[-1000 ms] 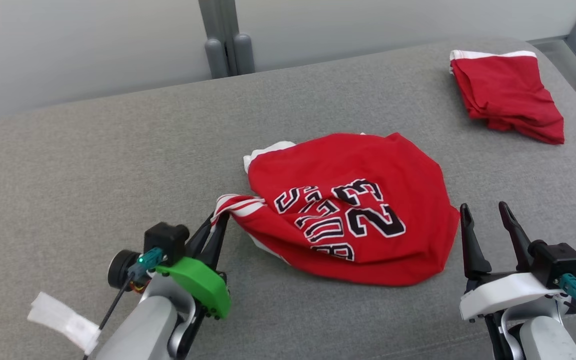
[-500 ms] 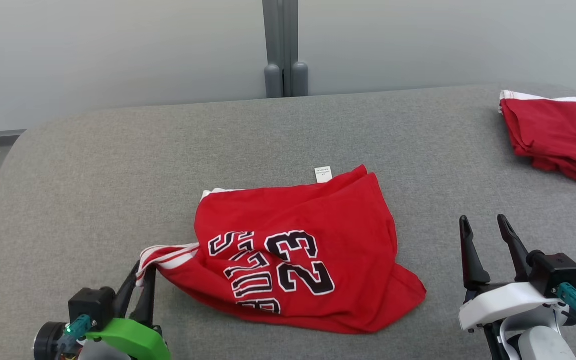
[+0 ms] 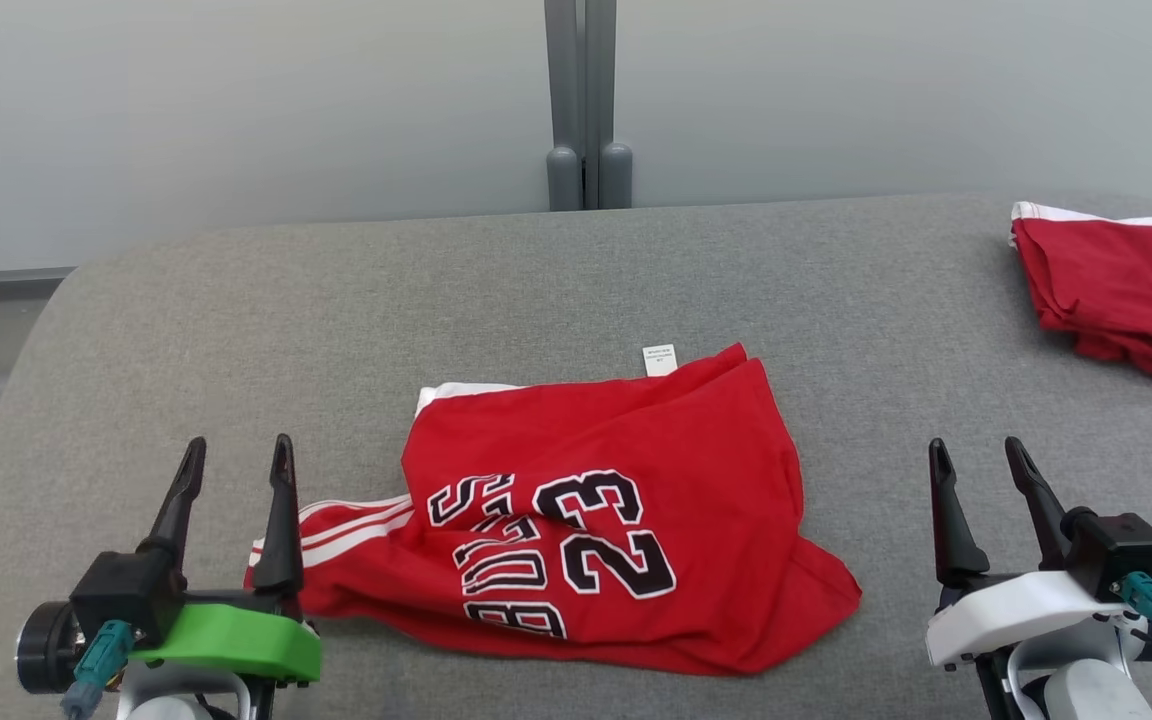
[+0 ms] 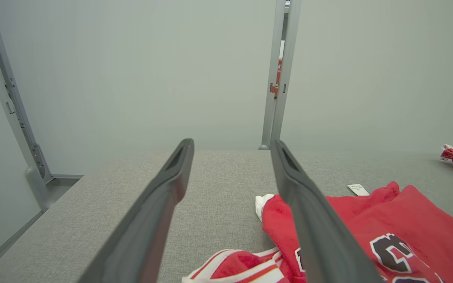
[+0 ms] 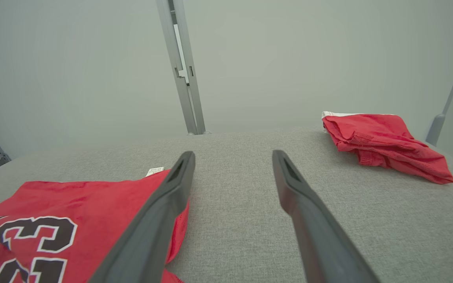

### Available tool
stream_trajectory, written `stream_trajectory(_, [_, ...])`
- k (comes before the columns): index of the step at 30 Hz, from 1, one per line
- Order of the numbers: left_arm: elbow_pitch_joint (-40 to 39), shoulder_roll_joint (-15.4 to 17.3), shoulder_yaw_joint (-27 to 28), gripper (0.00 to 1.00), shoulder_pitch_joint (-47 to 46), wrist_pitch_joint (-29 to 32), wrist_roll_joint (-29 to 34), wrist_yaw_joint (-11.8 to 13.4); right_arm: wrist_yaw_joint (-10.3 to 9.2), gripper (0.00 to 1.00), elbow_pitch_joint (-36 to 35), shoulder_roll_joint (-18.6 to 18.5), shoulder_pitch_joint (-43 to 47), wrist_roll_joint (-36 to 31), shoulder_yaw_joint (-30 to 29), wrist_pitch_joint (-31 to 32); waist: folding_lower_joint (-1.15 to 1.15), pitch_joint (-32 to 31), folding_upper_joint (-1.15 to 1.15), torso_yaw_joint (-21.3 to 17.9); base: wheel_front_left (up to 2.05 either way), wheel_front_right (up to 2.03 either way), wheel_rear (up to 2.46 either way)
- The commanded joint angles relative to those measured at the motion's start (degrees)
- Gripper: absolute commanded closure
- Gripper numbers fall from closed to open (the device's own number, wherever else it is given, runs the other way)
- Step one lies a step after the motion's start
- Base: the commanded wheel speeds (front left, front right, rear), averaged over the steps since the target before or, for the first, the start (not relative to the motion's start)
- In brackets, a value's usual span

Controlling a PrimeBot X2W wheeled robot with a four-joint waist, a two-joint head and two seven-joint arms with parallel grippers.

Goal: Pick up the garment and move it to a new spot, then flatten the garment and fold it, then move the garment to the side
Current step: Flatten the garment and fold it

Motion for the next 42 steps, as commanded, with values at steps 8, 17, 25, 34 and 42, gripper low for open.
stream_trajectory(8, [-1.60,-1.85,5.71,0.00,3.75,0.00,5.20,-3.55,-0.11,0.00,0.29,-0.22,1.35,-0.20,0.04,-0.14,0.00,-0.14,0.00,1.29,0.00,0.00,0.00])
stream_trajectory(17, [-1.76,-4.62,11.08,0.00,5.64,-0.01,7.87,-6.38,-0.11,0.00,4.80,-1.42,-0.97,0.05,4.41,-0.14,0.00,-0.11,0.00,2.13,0.00,0.00,0.00])
stream_trajectory(25, [-0.93,-7.25,12.32,0.00,5.36,-0.01,10.06,-8.49,-0.12,0.00,13.22,-3.30,-8.93,0.07,10.82,1.74,0.00,0.88,0.00,4.07,0.00,0.00,0.00])
stream_trajectory(34, [-0.09,-9.25,12.32,0.00,3.20,-0.01,11.47,-10.10,-0.12,0.00,27.18,-5.17,-17.61,1.36,13.18,3.02,0.00,3.89,0.00,7.87,0.00,0.00,0.00])
stream_trajectory(42, [0.91,-10.45,11.84,0.00,1.71,-0.01,12.46,-11.11,-0.12,0.00,39.55,-4.43,-21.70,3.17,13.95,2.33,0.00,5.43,0.00,10.59,0.00,0.00,0.00])
